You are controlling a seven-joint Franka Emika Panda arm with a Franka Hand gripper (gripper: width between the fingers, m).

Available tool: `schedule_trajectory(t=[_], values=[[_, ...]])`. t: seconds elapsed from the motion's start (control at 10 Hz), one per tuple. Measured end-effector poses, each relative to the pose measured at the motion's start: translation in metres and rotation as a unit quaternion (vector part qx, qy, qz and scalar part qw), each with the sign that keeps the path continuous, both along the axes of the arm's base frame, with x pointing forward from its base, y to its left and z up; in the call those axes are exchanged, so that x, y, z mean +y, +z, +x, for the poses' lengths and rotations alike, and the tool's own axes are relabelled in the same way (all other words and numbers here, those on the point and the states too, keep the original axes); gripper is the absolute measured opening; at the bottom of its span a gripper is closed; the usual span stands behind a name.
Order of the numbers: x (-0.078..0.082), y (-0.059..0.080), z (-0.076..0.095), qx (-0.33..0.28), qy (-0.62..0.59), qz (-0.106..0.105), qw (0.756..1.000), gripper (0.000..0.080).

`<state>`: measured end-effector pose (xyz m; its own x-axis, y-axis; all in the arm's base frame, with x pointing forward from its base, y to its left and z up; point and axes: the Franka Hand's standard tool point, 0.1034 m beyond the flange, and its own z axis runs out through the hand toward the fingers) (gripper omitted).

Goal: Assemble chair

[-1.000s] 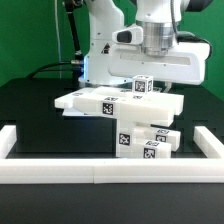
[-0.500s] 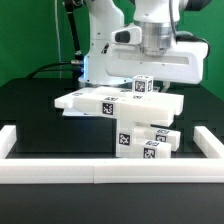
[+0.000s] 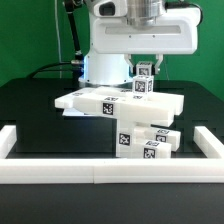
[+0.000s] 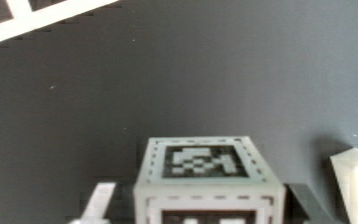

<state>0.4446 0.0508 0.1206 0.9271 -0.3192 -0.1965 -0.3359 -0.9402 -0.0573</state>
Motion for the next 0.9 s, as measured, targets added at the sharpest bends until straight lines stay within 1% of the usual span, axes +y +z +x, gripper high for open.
schedule_trajectory(t=[0.1, 0.3, 0.5, 0.6, 0.8, 0.9], values=[[0.0, 0.004, 0.003, 0.001, -0.001, 0.002, 1.0, 0.0271], [-0.001, 0.002, 0.002, 0.001, -0.001, 0.0, 1.0, 0.0271], [-0.002, 0.003, 0.002, 0.002, 0.006, 0.003, 1.0, 0.0271], [-0.009, 0.018, 0.01, 0.001, 0.016, 0.015, 1.0, 0.0271], [-0.015, 0.038, 0.026, -0.008, 0.014, 0.023, 1.0, 0.0271], [-0.021, 0.047, 0.042, -0.016, 0.014, 0.023, 1.0, 0.0271]])
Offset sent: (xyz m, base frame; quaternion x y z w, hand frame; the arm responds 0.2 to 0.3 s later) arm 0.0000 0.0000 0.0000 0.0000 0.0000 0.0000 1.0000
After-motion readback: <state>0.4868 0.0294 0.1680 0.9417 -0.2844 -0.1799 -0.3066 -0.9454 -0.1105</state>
